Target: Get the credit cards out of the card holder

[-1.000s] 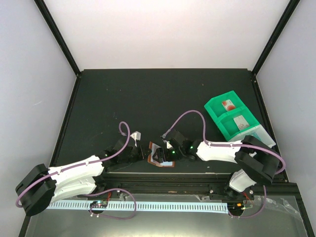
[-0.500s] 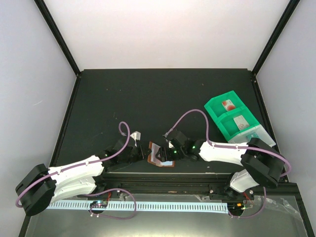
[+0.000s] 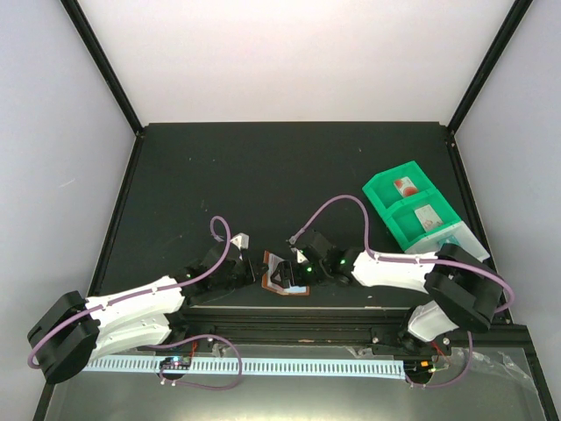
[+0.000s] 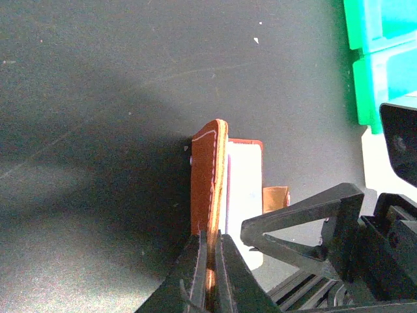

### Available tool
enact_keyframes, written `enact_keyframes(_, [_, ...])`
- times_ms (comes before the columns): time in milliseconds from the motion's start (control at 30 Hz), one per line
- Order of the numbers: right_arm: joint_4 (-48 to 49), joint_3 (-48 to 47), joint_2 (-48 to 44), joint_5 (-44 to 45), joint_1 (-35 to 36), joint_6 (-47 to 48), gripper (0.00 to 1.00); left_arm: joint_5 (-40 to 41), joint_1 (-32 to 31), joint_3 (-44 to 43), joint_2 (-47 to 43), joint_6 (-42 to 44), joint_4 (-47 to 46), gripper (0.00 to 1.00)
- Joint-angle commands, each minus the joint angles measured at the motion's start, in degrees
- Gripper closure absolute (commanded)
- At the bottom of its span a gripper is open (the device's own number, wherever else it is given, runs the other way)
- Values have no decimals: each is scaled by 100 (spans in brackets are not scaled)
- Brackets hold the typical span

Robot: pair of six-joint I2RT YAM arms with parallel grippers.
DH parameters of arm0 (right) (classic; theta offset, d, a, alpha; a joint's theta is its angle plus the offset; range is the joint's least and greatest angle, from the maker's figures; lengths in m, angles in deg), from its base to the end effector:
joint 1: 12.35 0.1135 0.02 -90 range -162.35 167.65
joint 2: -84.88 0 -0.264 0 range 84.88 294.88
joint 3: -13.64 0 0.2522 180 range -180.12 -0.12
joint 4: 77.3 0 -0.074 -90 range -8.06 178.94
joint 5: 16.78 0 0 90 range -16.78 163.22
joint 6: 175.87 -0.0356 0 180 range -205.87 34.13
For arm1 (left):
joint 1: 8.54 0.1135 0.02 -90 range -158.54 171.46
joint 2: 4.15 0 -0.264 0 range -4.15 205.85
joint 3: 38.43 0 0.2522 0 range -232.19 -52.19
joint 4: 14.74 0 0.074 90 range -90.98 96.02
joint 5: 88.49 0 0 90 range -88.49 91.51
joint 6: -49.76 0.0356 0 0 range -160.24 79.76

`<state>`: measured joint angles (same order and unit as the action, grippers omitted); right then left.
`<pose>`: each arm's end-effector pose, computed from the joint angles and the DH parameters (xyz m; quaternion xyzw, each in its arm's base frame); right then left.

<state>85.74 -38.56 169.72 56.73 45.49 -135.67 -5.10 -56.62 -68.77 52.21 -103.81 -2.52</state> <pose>0.1398 0.2413 0.1581 -0.1145 0.9230 0.3553 0.0931 0.1214 -0.1413 0.1550 -0.0961 0.8934 -0.3897 0.2019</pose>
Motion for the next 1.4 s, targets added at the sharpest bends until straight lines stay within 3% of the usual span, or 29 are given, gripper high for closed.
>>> enact_keyframes(0, [139, -119, 173, -148, 39, -51, 26, 150, -18, -125, -58, -87, 67, 99])
enact_keyframes(667, [92, -314, 428, -266, 51, 10, 22, 187, -18, -160, -39, -92, 87, 98])
enact_keyframes(1367, [-77, -169, 292, 59, 45, 85, 25, 195, -18, -153, -108, -103, 143, 99])
